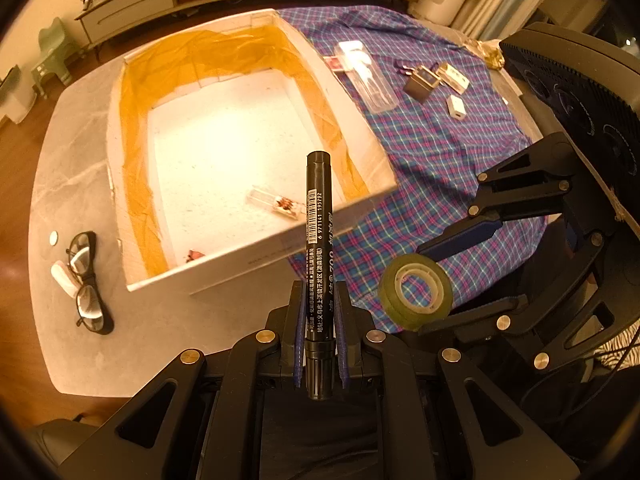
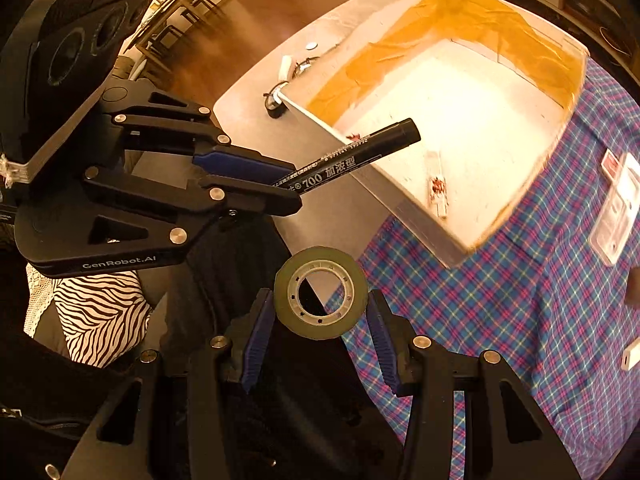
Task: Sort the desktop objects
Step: 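Carry the marker and tape roll toward the cardboard box with both tools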
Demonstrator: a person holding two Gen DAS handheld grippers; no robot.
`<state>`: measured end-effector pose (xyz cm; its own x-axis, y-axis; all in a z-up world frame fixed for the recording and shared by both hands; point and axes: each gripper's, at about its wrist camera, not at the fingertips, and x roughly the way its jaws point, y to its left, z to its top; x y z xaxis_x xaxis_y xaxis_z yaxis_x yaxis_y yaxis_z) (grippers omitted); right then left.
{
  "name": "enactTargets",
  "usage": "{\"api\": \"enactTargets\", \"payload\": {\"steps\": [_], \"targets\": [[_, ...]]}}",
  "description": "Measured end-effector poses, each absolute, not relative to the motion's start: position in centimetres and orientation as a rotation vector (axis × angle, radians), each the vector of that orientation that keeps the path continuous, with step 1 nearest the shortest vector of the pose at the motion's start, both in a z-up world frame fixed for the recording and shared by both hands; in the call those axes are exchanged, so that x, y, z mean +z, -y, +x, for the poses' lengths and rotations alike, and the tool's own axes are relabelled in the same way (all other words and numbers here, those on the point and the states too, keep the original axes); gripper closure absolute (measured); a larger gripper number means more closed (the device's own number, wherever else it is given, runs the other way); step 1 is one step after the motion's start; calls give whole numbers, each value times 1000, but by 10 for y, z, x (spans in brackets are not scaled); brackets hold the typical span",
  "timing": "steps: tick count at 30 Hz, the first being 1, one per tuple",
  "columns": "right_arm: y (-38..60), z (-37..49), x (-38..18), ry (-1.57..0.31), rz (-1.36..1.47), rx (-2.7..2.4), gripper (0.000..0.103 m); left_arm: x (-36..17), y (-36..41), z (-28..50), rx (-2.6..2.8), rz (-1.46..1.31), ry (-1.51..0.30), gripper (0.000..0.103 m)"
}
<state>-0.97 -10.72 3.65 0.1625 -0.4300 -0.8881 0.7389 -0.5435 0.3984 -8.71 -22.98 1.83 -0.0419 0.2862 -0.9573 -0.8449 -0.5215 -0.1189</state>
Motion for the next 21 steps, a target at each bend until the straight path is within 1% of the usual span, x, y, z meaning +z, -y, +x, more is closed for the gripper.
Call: {"api": "enactTargets", "payload": {"steps": [10, 21], "targets": [[122, -24, 48, -292, 1467, -1574, 54, 27, 231, -109, 1716, -1380, -620, 89], [132, -53, 47, -237, 1478, -1587, 54, 30, 224, -142, 1744, -1389, -615, 89]]}}
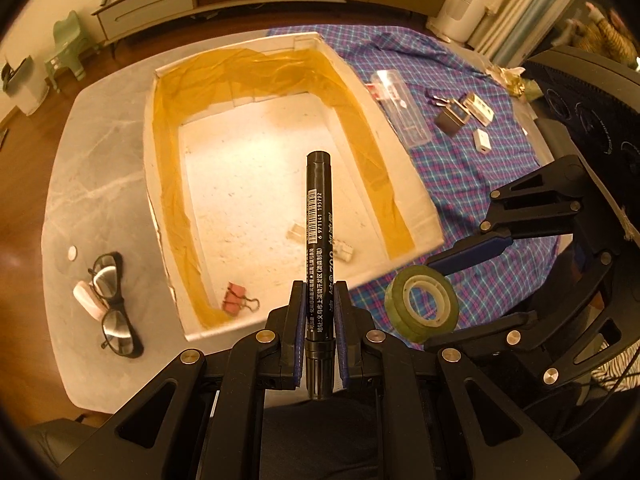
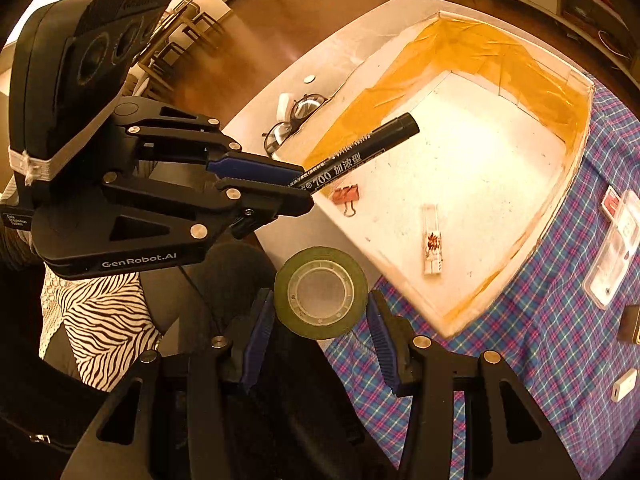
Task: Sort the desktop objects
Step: 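Carry the marker and tape roll toward the cardboard box with both tools, then lower the black marker and green tape roll into the box with both tools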
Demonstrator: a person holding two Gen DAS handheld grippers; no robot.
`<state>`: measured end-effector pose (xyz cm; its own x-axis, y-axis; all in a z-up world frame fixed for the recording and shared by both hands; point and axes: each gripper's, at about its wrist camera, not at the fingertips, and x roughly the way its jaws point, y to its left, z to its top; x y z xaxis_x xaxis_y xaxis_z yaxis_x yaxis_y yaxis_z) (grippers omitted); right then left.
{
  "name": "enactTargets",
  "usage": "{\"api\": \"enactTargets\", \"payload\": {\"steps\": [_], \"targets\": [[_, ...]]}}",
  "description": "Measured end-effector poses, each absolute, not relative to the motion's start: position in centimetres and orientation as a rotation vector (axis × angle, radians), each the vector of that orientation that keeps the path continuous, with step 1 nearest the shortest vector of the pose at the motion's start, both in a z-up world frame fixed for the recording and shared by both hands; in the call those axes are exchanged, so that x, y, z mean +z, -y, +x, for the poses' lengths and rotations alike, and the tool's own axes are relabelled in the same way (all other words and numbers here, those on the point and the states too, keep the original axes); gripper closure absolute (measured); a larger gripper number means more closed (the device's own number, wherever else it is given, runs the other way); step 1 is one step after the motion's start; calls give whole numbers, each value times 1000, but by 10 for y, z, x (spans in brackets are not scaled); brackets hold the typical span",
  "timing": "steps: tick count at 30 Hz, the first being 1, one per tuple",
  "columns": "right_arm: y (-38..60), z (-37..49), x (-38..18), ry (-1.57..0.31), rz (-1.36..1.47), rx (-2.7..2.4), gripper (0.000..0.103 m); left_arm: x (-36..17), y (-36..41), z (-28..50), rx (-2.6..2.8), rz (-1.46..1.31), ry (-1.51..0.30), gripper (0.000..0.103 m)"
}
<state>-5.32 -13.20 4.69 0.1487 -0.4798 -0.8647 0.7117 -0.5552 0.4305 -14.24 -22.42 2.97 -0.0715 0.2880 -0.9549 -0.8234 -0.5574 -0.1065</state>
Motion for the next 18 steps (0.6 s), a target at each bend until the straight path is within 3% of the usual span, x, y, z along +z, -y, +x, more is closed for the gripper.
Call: {"api": "enactTargets", "payload": {"steps": [18], "targets": [[151, -100, 22, -188, 1521, -1609, 54, 12, 200, -194, 1765, -1403, -666, 89]]}}
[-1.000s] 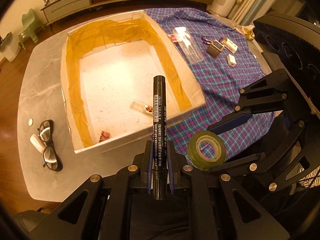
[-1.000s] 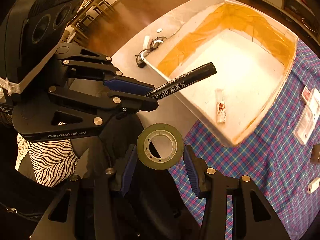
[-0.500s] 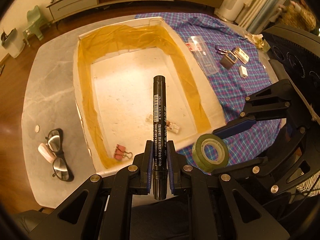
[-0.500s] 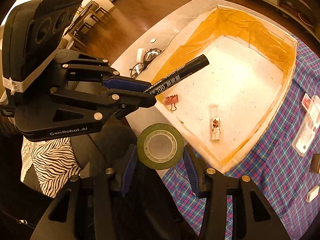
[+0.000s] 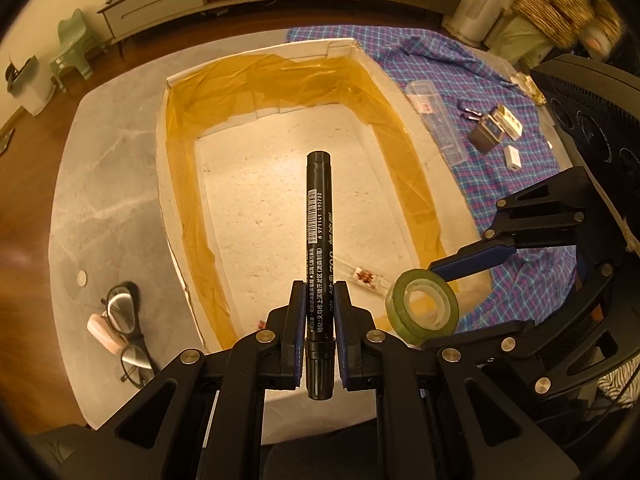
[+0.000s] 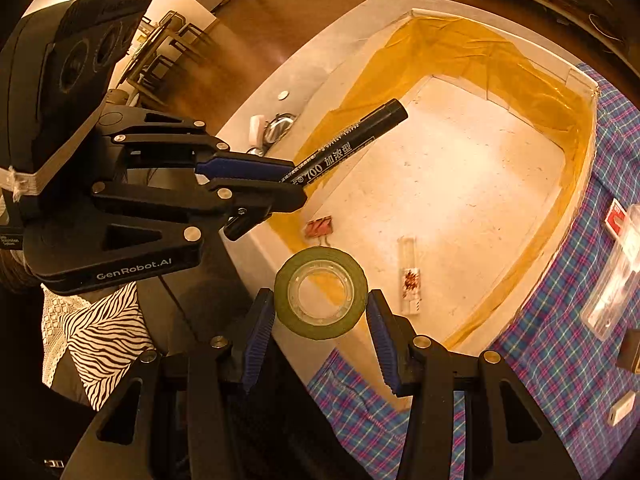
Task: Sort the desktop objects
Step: 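Lower the black marker and green tape roll into the box with both tools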
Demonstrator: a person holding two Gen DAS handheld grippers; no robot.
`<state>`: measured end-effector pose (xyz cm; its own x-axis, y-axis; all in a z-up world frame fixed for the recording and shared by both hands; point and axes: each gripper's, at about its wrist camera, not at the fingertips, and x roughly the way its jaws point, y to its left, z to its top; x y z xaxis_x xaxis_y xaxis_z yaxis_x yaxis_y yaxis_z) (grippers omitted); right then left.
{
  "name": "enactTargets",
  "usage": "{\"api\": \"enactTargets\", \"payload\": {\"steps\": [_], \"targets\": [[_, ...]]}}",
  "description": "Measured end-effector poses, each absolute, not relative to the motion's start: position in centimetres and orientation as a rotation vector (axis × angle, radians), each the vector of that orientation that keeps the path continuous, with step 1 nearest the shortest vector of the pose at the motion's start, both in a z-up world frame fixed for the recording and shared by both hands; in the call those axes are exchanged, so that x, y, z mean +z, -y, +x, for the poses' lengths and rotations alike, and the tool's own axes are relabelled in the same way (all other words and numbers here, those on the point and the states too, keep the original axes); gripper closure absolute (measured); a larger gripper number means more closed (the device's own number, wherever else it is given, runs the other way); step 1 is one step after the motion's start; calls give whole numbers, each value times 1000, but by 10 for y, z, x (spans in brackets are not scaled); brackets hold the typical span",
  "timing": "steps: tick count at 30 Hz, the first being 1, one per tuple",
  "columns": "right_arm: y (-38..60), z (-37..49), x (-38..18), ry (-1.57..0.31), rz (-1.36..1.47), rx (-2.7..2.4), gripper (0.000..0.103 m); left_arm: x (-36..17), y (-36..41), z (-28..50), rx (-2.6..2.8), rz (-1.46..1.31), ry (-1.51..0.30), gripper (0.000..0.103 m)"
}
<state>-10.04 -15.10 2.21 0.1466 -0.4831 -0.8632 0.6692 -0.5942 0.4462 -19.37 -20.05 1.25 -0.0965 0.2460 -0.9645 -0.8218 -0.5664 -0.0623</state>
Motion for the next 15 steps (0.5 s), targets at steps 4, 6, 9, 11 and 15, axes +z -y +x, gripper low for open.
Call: {"api": "enactTargets", "payload": {"steps": [4, 6, 9, 11, 15], "targets": [[153, -114, 12, -188, 1536, -1618, 54, 5, 194, -205, 1772, -1411, -680, 89], [153, -121, 8, -190, 1542, -1622, 54, 1, 191, -210, 1773, -1420, -691, 89], [154, -133, 6, -188, 1555, -1622, 54, -5, 186, -216, 1769, -1430, -705, 89], [155, -136, -2, -192, 1561, -1621, 54, -9, 183, -218, 1765, -1435, -718, 89], [160, -144, -6, -199, 1573, -1615, 54, -17, 178, -223, 1753, -1451, -737, 89]]}}
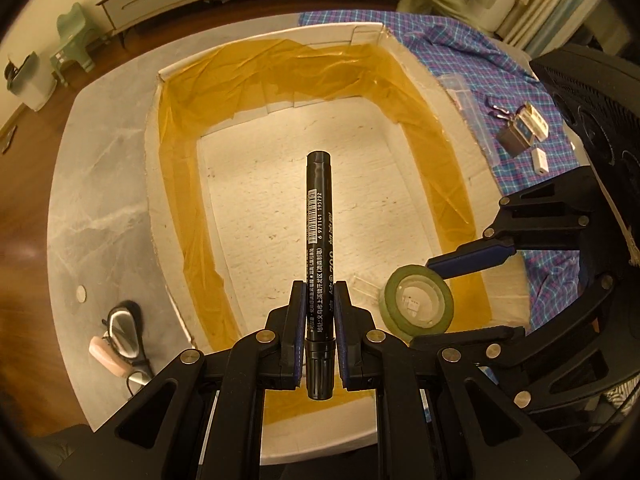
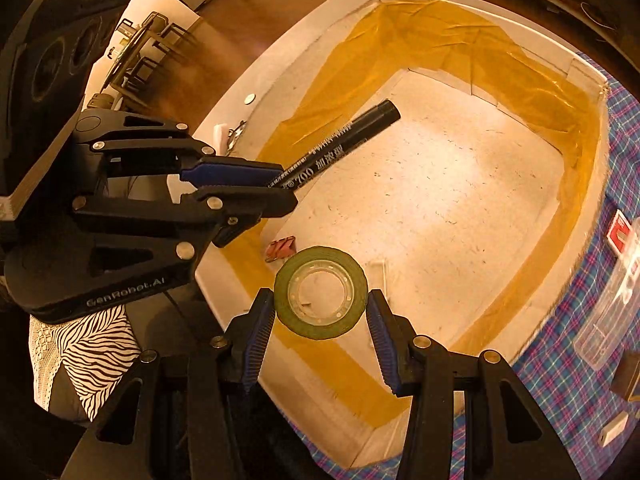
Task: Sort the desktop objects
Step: 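Lower the black marker and green tape roll into the box with both tools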
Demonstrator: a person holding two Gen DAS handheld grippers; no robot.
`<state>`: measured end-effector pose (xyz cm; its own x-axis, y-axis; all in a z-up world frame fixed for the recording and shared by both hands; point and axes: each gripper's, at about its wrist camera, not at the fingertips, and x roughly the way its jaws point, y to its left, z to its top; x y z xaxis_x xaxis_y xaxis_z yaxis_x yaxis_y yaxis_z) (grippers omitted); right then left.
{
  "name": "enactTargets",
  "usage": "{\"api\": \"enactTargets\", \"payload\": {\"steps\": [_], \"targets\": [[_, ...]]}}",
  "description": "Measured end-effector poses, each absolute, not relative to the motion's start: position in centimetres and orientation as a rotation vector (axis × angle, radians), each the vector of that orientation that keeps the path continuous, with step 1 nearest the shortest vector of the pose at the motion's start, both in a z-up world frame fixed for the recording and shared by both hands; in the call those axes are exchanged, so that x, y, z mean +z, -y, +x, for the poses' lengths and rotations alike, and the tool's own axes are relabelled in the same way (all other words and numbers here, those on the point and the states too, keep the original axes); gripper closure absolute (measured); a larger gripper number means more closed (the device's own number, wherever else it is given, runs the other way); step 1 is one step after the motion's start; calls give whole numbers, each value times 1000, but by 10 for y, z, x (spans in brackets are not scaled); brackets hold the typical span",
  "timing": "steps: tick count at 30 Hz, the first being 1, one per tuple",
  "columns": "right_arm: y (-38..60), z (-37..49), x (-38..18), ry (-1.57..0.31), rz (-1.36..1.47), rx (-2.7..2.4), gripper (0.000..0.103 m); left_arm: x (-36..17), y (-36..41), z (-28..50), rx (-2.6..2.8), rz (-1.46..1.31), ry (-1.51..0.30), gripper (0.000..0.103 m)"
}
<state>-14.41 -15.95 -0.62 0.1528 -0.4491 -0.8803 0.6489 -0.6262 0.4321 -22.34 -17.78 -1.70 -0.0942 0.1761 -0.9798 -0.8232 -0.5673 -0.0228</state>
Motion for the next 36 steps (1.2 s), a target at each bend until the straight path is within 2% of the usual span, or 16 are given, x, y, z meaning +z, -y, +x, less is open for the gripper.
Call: {"api": "enactTargets", "payload": {"steps": [24, 36], "targets": [[178, -187, -47, -196, 1677, -1586, 54, -55, 165, -243, 1662, -1594, -798, 89], [182, -204, -47, -220, 1695, -1626, 54, -67, 161, -272, 1706, -1658, -810, 89]]}}
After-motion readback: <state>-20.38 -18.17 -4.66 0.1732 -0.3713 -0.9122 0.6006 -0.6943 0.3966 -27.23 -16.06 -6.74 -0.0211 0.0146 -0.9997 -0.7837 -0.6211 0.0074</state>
